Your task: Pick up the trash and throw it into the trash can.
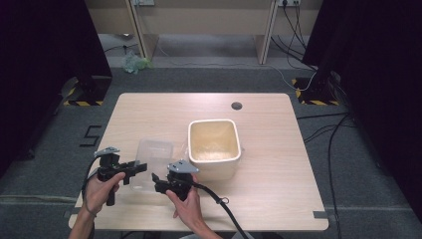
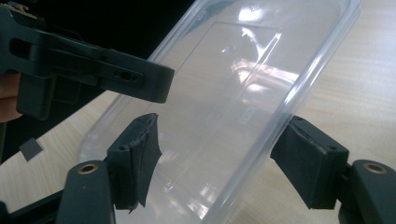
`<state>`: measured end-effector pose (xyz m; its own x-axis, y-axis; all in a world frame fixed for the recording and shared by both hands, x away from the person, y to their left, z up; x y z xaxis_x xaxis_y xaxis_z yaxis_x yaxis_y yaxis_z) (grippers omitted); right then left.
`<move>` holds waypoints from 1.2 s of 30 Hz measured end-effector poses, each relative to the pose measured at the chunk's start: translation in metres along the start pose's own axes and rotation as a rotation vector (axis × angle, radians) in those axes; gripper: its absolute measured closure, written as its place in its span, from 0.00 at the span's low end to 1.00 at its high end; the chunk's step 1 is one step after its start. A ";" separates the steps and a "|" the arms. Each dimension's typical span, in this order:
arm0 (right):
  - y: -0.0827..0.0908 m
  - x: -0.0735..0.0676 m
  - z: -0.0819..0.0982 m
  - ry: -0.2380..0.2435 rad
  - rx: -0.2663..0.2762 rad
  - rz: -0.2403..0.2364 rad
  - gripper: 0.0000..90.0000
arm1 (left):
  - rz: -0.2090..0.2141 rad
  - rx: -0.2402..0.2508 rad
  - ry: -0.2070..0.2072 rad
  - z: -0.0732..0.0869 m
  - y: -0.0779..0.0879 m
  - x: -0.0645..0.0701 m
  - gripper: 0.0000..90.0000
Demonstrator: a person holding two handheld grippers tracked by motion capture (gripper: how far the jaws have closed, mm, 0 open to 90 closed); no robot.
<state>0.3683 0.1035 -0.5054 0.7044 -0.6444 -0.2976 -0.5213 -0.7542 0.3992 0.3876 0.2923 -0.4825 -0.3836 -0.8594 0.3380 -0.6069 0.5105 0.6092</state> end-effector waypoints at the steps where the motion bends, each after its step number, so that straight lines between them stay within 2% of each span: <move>1: 0.000 0.000 0.000 0.000 0.000 0.000 0.36 | 0.000 0.000 0.000 0.000 0.000 0.000 0.58; 5: 0.011 -0.008 -0.007 0.048 0.060 0.015 0.38 | -0.006 0.056 -0.042 -0.005 0.016 0.012 0.58; 6: 0.017 -0.013 -0.013 0.074 0.093 0.025 0.39 | -0.004 0.068 -0.053 -0.007 0.021 0.016 0.58; 10: 0.028 -0.019 -0.023 0.103 0.132 0.033 0.39 | -0.002 0.112 -0.085 -0.016 0.037 0.029 0.58; 12: 0.035 -0.024 -0.031 0.123 0.139 0.034 0.39 | -0.006 0.130 -0.099 -0.024 0.045 0.034 0.57; 16: 0.043 -0.028 -0.043 0.115 0.141 0.013 0.39 | -0.001 0.141 -0.114 -0.037 0.054 0.041 0.56; 21: 0.051 -0.030 -0.057 0.115 0.147 0.028 0.40 | -0.005 0.145 -0.141 -0.049 0.061 0.051 0.55; 24: 0.060 -0.030 -0.074 0.129 0.161 0.054 0.40 | -0.010 0.165 -0.168 -0.065 0.067 0.062 0.55; 25: 0.060 -0.030 -0.074 0.129 0.161 0.054 0.40 | -0.010 0.165 -0.168 -0.065 0.067 0.062 0.55; 26: 0.065 -0.030 -0.083 0.136 0.173 0.057 0.40 | -0.010 0.179 -0.180 -0.073 0.070 0.067 0.55; 27: 0.065 -0.030 -0.083 0.136 0.173 0.057 0.40 | -0.010 0.179 -0.180 -0.073 0.070 0.067 0.55; 29: 0.072 -0.029 -0.094 0.142 0.187 0.054 0.40 | -0.002 0.189 -0.185 -0.084 0.072 0.072 0.55; 35: 0.080 -0.021 -0.107 0.164 0.186 0.087 0.40 | 0.008 0.192 -0.191 -0.097 0.066 0.081 0.55; 36: 0.082 -0.014 -0.111 0.167 0.179 0.096 0.40 | 0.010 0.192 -0.192 -0.101 0.060 0.085 0.55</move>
<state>0.3694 0.0646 -0.3719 0.7098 -0.6952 -0.1130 -0.6556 -0.7108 0.2548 0.3888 0.2473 -0.3447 -0.5042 -0.8423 0.1903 -0.7159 0.5310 0.4534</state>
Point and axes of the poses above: each handheld gripper's, and its own axes: y roughly backward along the jaws, z roughly out of its underside, x roughly to its right, the point moved 4 cm from there along -y, roughly forward along the jaws, and after that the axes turned 5 degrees about -z, right-handed, at the moved point
